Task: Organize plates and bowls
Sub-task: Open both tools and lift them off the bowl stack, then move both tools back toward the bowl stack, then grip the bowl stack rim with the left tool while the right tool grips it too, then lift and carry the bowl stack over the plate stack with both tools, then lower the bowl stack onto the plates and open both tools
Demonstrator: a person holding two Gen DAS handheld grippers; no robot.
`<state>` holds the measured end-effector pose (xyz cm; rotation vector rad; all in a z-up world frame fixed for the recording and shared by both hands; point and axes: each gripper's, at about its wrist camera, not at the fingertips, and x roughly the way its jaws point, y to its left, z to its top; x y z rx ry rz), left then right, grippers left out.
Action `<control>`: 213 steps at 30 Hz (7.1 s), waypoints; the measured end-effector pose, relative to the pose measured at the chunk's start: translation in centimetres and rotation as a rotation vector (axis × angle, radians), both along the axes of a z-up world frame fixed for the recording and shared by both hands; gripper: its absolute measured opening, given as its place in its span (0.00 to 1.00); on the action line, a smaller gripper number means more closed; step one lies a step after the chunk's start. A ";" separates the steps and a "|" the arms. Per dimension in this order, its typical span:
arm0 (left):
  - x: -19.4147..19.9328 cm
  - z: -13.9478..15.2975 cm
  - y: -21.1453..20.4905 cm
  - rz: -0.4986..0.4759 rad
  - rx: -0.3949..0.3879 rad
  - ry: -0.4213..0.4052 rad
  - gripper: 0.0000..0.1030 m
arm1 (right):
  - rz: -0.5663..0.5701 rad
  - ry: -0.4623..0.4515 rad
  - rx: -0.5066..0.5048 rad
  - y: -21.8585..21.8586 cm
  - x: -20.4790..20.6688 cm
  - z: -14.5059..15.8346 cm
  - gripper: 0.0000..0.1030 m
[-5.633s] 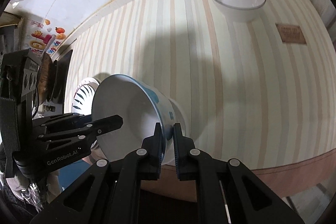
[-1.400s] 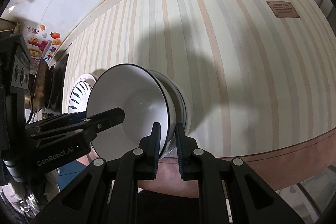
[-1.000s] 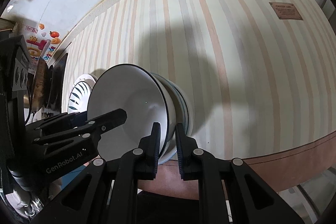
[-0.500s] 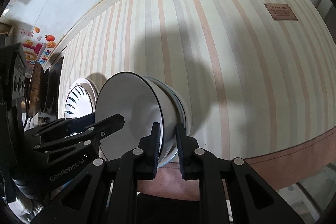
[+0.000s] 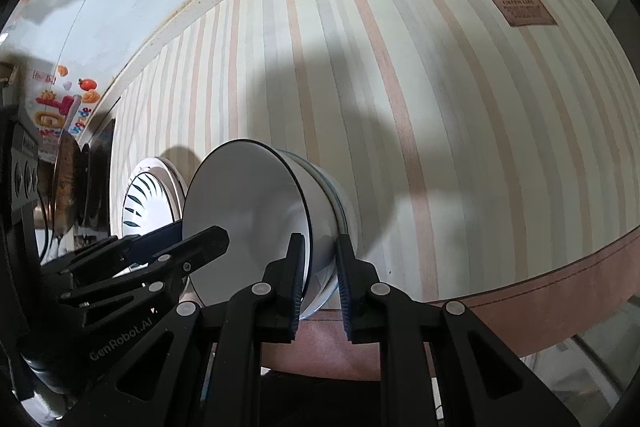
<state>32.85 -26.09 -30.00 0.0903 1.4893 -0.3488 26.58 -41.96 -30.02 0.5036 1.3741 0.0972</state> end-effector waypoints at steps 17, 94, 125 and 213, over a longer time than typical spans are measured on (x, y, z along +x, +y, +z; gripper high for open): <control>-5.7 7.9 4.6 -0.075 -0.013 -0.156 0.83 | 0.033 -0.208 -0.263 1.7 -6.3 10.9 0.85; 3.2 -6.0 2.2 0.068 -0.262 0.256 0.46 | -0.041 0.032 0.259 -0.5 1.7 -8.8 0.56; 3.5 -2.1 5.2 0.171 -0.224 0.083 0.44 | 0.145 -0.067 0.214 1.0 5.5 -5.8 0.51; -4.4 6.9 26.7 0.227 0.031 -0.220 0.72 | 0.262 -0.241 -0.073 24.9 2.9 2.0 0.80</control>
